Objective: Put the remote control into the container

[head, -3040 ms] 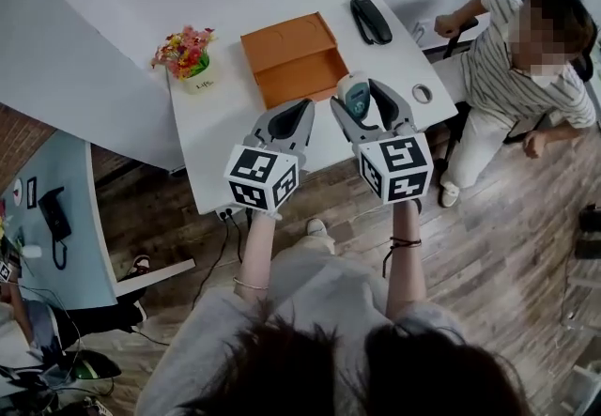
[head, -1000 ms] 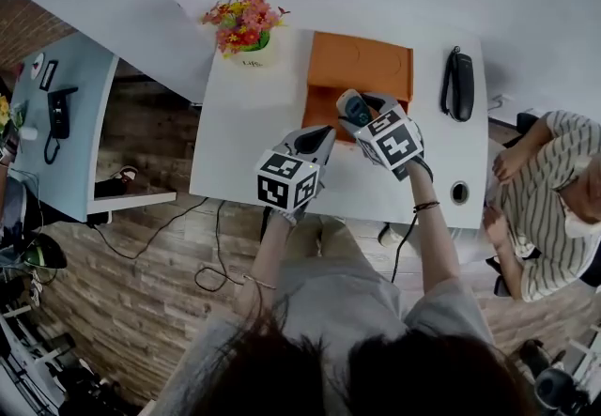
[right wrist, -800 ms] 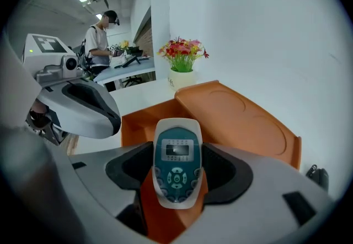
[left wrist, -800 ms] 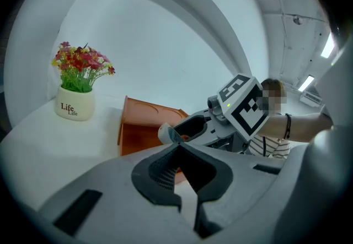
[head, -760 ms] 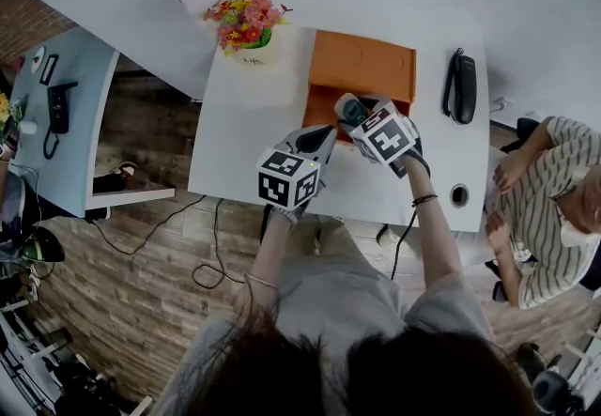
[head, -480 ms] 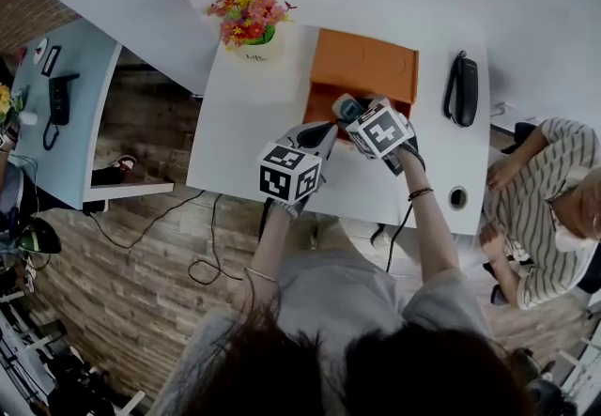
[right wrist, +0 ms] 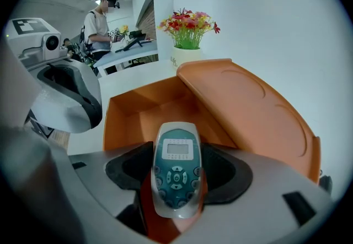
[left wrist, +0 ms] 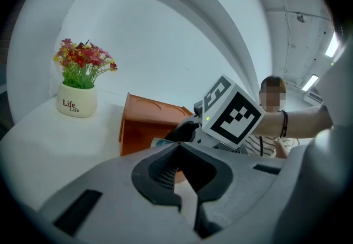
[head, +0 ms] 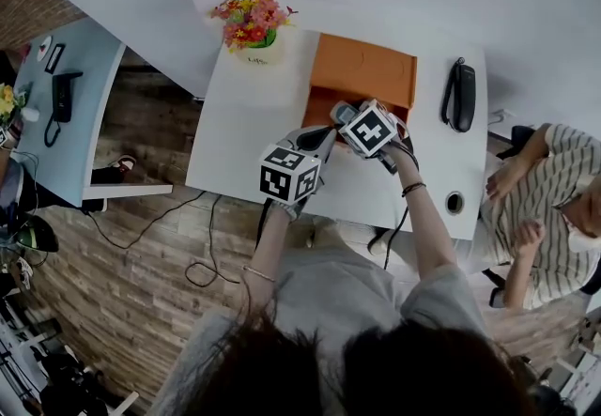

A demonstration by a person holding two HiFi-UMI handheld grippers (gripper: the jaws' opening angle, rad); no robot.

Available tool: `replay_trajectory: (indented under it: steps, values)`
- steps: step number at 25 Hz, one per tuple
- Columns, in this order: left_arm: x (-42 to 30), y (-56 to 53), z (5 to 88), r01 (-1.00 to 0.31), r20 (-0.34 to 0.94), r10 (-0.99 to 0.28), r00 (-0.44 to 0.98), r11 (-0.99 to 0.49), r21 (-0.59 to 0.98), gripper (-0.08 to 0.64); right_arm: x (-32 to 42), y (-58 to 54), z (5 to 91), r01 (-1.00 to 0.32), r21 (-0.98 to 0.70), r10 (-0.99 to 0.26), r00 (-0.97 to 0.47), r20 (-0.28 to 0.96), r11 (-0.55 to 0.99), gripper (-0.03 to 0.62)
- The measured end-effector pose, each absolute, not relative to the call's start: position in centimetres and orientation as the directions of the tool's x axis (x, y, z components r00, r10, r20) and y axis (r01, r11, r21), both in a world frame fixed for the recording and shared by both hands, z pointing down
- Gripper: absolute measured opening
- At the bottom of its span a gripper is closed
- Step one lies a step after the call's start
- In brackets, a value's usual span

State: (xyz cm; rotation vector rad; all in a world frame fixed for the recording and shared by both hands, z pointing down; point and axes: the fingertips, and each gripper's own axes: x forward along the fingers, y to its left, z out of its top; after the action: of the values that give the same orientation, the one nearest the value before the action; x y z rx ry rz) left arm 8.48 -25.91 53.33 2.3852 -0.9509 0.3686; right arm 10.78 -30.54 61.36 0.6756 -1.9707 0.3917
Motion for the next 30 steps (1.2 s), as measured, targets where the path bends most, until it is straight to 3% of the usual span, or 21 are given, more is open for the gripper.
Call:
replay_trajectory:
  steps: [19,30]
  values:
    - [7.8,-25.1,53.2,-0.714,0.437,-0.567,0.699,-0.588,0.379,0.003,11.0,-30.4,60.7,-0.642,-0.010,-0.323,-0.400,0.858,0.767,0.295]
    - [8.6,-24.7,52.7,-0.700,0.430,-0.557,0.711,-0.618,0.358,0.003,11.4,-30.0,57.1,-0.695,-0.068,-0.432,-0.517,0.739,0.715,0.293]
